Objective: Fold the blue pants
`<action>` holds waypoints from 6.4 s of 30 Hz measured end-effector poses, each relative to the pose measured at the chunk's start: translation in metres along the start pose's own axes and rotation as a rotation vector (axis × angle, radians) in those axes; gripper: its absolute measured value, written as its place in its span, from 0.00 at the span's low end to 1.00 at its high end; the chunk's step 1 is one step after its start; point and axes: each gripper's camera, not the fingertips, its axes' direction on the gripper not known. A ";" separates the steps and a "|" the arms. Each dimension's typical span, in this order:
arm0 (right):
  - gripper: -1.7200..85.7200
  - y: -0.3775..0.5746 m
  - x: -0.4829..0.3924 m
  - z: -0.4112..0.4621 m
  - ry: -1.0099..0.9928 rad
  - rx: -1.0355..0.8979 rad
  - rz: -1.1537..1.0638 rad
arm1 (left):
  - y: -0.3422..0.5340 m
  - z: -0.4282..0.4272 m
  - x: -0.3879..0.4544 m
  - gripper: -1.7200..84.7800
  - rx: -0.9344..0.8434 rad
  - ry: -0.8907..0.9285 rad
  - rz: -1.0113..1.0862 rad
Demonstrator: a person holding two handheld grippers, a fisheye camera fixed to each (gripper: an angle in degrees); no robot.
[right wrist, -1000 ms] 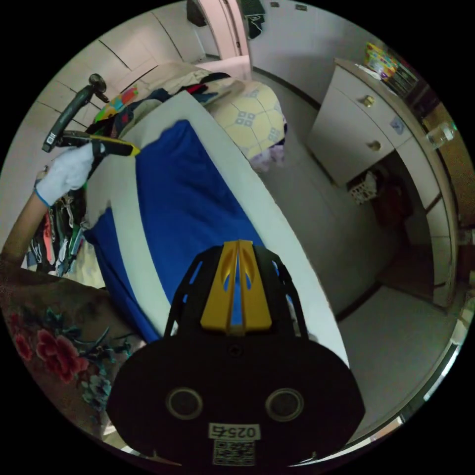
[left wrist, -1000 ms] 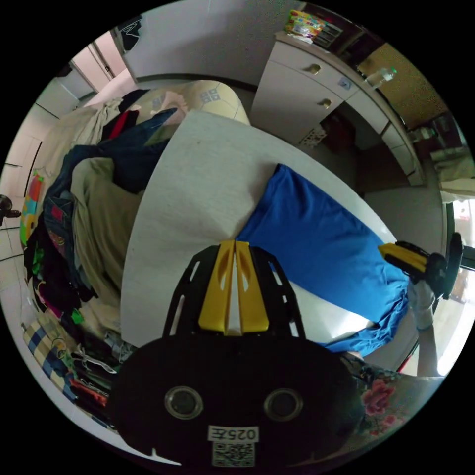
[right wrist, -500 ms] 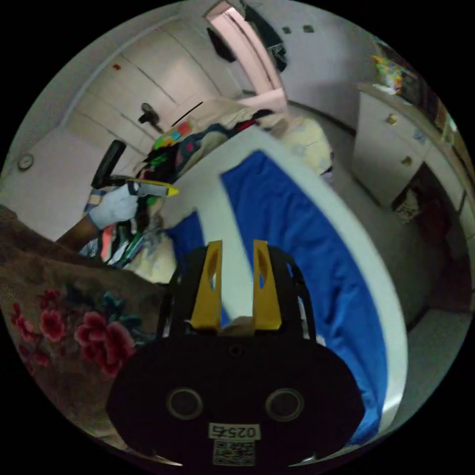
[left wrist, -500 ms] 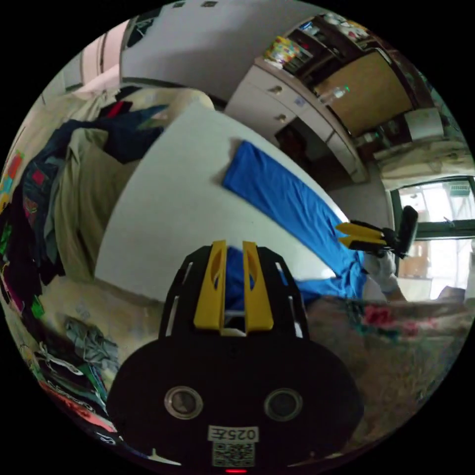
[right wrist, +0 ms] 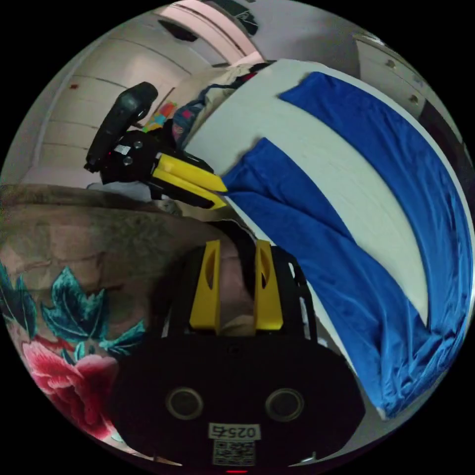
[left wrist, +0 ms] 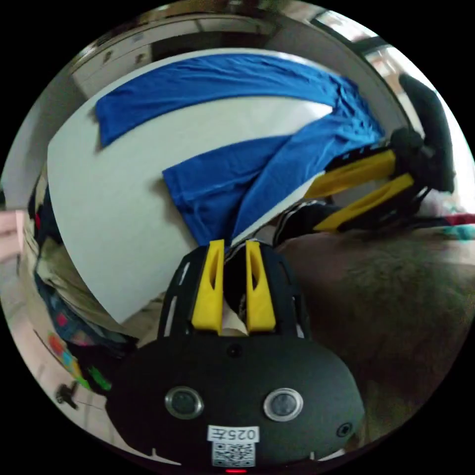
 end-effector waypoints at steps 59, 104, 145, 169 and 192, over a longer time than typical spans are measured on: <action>0.04 -0.010 -0.034 0.120 0.421 0.038 -0.183 | -0.102 -0.082 -0.090 0.01 0.167 0.177 -0.411; 0.11 -0.062 0.038 -0.005 0.084 0.220 0.059 | -0.159 -0.054 -0.091 0.07 0.050 0.061 -0.236; 0.06 -0.243 -0.015 0.063 -0.020 -0.369 -0.625 | 0.000 0.035 -0.038 0.00 0.236 0.052 -0.128; 0.12 -0.200 -0.069 0.073 0.127 -0.106 -0.487 | 0.040 0.078 -0.041 0.00 0.416 0.126 -0.330; 0.09 -0.200 -0.086 0.051 0.007 -0.155 -0.551 | 0.059 0.118 -0.003 0.00 0.501 0.027 -0.293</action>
